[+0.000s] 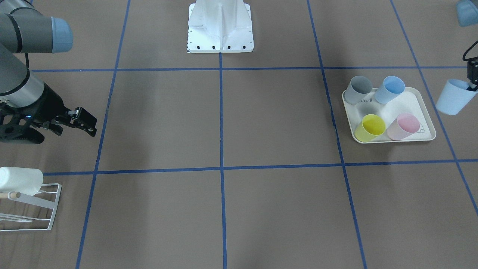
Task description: Transfer IKEA cup to right arm and place on rack
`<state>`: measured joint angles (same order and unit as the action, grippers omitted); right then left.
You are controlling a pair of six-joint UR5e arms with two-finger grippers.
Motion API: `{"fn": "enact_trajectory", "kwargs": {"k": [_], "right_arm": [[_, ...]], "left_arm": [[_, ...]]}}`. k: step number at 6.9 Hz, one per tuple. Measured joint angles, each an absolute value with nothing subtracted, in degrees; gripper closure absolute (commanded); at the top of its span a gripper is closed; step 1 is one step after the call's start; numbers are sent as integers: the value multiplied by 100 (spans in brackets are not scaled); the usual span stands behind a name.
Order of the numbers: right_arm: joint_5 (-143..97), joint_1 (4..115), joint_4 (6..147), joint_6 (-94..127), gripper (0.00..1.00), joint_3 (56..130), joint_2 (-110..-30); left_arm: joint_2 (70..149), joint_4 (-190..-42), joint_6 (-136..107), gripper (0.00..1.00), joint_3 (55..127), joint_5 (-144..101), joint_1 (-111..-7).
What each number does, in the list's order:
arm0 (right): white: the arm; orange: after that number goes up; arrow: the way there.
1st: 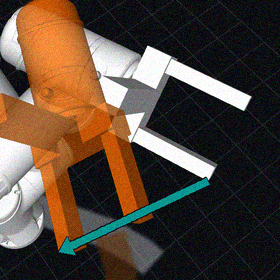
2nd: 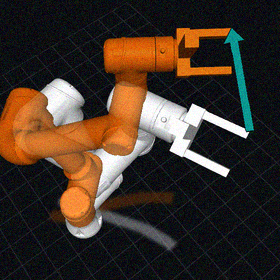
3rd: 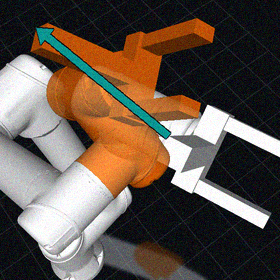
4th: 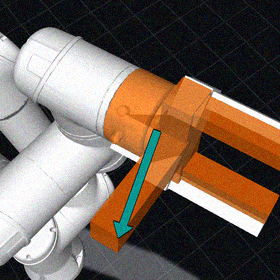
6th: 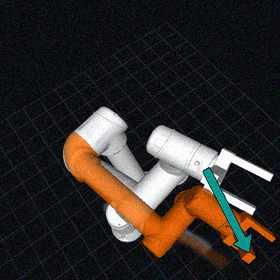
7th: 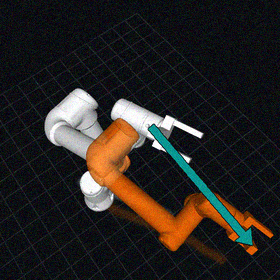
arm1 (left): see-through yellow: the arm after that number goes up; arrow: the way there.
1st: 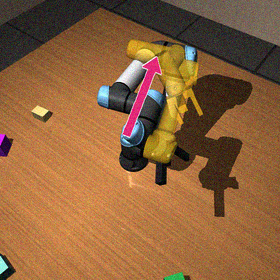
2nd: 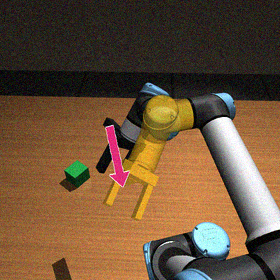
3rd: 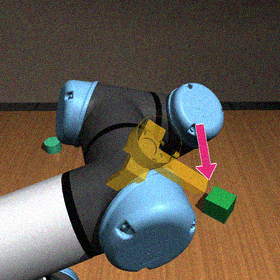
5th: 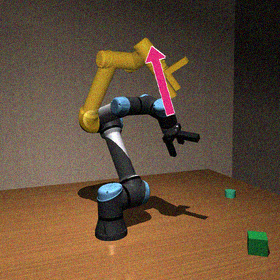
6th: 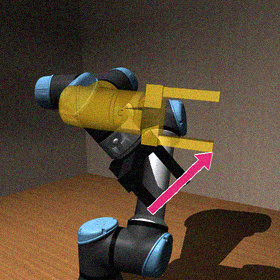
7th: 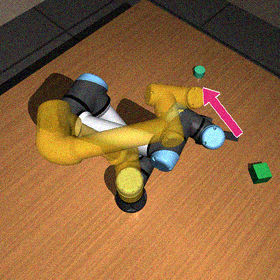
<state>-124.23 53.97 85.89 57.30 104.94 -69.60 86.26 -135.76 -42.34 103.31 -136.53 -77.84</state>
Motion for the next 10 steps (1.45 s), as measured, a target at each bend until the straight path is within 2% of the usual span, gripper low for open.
{"fn": "enact_trajectory", "kwargs": {"k": [3,5,8,10], "right_arm": [[-12350,5078,6971,7474,1,10490,-6944],[-12420,4985,5738,8572,1,10502,-6943],[-12546,4884,3699,10126,1,10468,-6941],[-12538,4823,2230,11227,1,10461,-6927]], "left_arm": [[10235,-13898,-6752,100,10336,-13984,-6759],[10913,-14974,-8390,100,10176,-13789,-5898],[11337,-17204,-10759,100,9873,-12054,-4693],[11700,-18905,-12641,100,9100,-11635,-4458]]}}
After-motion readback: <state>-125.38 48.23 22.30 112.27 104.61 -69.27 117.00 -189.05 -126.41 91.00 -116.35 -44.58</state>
